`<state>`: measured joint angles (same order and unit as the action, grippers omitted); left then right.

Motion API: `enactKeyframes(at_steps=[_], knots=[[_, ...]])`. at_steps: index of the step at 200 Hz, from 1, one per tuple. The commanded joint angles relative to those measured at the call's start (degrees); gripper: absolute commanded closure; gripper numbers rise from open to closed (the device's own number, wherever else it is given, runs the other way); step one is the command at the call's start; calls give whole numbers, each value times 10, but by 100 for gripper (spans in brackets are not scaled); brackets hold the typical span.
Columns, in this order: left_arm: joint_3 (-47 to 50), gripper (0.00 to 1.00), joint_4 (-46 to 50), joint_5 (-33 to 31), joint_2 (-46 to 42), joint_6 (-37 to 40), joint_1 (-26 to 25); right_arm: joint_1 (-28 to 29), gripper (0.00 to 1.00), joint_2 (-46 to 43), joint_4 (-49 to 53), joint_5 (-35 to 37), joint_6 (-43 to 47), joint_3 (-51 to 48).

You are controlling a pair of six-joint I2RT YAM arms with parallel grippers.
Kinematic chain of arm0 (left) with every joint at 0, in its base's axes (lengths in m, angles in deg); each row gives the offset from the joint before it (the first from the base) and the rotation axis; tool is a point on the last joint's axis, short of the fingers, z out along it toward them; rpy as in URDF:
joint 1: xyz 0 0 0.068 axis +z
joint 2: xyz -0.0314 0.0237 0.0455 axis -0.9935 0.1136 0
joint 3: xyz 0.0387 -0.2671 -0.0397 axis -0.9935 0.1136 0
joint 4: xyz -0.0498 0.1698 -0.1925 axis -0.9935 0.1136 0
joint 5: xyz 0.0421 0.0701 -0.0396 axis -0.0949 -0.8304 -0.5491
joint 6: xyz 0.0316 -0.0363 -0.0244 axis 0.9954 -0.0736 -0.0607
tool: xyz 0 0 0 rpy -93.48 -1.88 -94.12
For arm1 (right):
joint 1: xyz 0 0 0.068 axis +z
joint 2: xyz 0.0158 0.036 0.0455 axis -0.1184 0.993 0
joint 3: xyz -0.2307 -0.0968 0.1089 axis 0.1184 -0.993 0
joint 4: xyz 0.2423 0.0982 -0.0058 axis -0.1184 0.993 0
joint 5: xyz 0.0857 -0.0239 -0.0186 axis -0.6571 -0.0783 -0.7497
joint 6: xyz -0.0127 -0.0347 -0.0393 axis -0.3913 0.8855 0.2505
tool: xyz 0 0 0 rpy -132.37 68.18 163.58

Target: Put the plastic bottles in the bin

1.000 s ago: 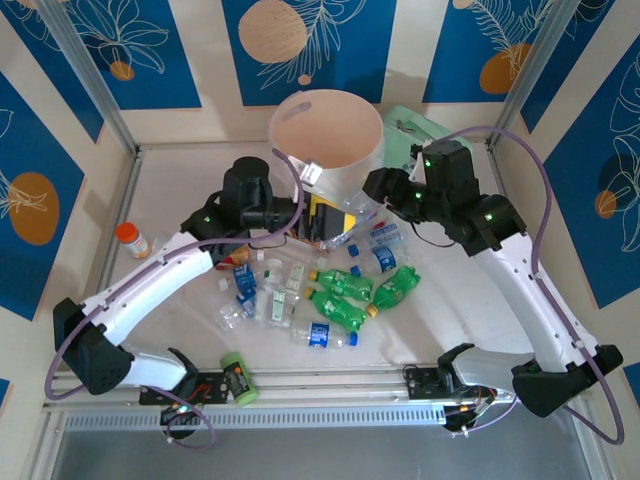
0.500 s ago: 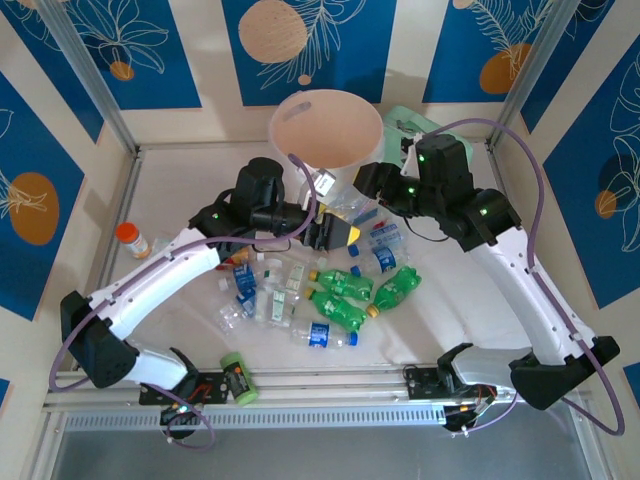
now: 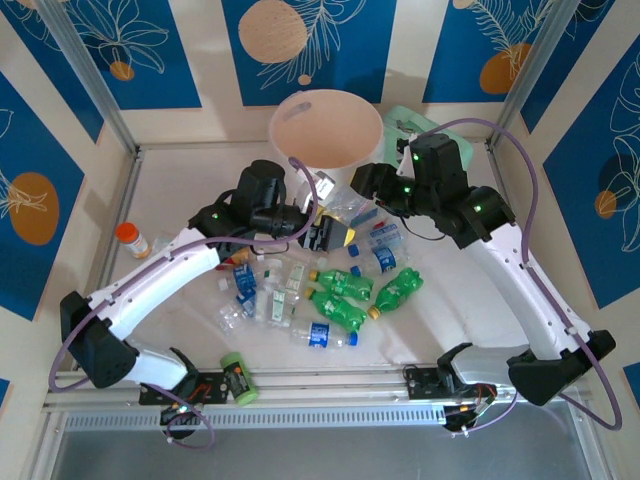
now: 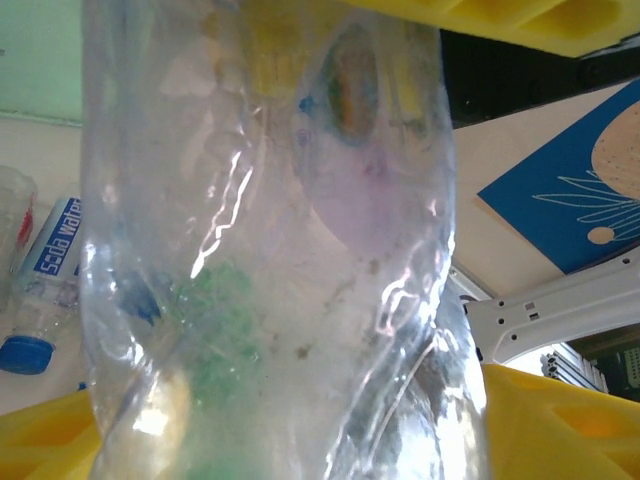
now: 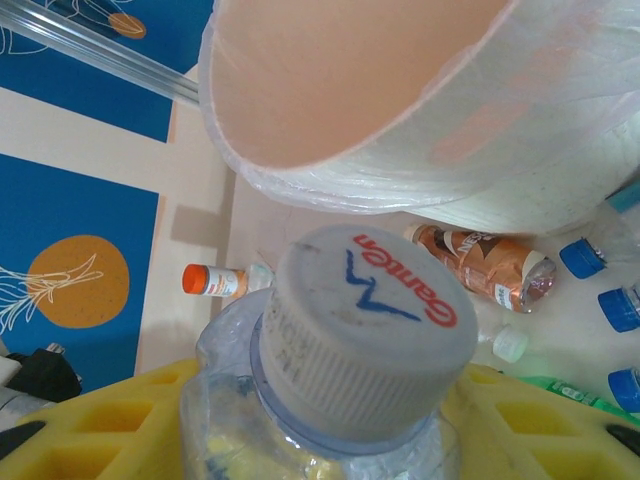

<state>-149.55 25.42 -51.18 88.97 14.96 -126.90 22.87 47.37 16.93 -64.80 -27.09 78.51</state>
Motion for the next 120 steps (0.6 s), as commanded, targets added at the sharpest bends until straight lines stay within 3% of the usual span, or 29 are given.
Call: enactKeyframes(at_steps=[1,88,120], knots=[[-17,22,11,-14,-16,17,-4,6,46,0,8,10,9,16],[-14,13,8,-23,-13,21,-4,21,46,6,30,45,26,23],[-18,26,16,-25,-10,25,-3,23,46,9,31,47,28,29]])
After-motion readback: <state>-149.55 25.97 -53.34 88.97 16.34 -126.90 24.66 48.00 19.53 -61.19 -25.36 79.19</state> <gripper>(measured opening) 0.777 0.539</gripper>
